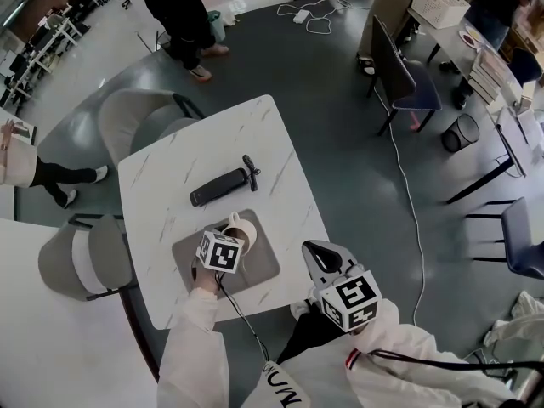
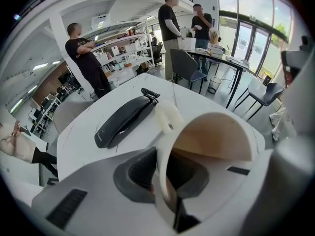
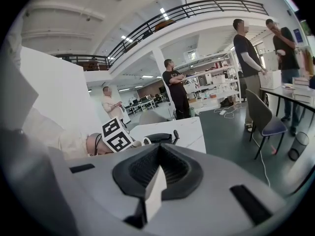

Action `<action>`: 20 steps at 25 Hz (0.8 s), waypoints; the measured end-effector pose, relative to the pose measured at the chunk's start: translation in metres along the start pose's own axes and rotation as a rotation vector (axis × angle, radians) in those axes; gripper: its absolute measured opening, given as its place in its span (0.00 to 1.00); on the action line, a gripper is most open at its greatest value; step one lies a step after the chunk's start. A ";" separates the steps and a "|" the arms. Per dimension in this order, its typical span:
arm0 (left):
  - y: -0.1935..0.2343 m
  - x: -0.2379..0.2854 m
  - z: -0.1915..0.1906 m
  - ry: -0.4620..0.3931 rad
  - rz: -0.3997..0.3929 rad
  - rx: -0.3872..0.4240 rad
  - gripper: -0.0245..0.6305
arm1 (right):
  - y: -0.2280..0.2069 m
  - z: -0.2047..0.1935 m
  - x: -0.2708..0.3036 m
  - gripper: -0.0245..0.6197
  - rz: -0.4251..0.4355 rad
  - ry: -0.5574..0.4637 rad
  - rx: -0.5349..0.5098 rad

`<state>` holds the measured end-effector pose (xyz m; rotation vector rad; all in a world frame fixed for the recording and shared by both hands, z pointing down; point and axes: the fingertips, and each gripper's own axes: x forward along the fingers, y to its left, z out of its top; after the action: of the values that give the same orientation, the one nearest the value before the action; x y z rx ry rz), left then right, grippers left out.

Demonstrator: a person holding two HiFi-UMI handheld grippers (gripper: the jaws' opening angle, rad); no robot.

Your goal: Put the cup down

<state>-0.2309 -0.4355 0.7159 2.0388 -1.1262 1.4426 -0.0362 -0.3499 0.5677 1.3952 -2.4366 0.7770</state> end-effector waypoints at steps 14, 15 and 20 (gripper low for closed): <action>0.005 0.020 0.000 0.089 0.008 0.060 0.11 | -0.002 0.002 0.007 0.05 0.005 -0.002 0.004; 0.005 0.020 0.000 0.095 0.005 0.064 0.11 | -0.003 0.002 0.007 0.05 0.003 -0.001 0.007; 0.003 0.024 -0.001 0.119 -0.010 0.065 0.11 | -0.007 0.001 0.007 0.05 -0.002 0.001 0.016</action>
<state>-0.2301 -0.4458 0.7379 1.9695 -1.0321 1.5926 -0.0342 -0.3579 0.5722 1.4019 -2.4334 0.7981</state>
